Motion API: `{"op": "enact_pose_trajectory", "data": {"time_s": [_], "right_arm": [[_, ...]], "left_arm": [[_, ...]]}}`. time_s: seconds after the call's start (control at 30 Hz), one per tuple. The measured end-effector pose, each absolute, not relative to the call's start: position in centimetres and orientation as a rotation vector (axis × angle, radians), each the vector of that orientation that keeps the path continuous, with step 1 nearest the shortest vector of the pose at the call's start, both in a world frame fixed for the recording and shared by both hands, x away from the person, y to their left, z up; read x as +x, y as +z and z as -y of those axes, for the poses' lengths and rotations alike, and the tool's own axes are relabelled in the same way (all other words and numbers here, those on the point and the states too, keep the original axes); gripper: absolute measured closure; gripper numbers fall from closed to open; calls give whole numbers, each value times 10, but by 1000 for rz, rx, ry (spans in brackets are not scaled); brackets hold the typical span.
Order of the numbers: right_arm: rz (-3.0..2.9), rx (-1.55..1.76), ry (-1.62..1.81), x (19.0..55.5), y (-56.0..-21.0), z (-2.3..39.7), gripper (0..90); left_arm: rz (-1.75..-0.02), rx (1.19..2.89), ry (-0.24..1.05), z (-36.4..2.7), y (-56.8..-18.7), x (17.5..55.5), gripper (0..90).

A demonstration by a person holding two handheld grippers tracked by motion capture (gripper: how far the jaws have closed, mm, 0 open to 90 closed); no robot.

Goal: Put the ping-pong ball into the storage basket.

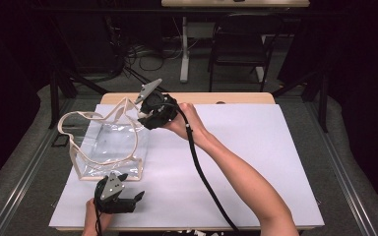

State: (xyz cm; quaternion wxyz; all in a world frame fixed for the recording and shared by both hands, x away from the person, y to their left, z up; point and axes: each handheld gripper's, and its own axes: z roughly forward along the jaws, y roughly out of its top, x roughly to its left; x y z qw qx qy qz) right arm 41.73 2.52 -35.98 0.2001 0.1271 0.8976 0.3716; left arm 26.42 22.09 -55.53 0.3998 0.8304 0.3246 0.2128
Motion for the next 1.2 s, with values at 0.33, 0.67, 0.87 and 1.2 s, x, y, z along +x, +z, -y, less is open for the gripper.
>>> {"op": "enact_pose_trajectory", "data": {"time_s": [0.33, 0.67, 0.87, 1.2], "right_arm": [[-2511, 343, 1050, 414, -357, -30, 509], [-2517, 328, 1049, 412, -356, -36, 509], [-2518, 316, 1049, 410, -357, -40, 509], [-2520, 303, 1052, 408, -356, -46, 509]], "left_arm": [[-820, 2101, 539, -221, -555, 264, 164], [-819, 2102, 537, -221, -555, 264, 164], [-817, 2103, 537, -221, -555, 264, 164], [-815, 2102, 537, -221, -555, 264, 164]]}}
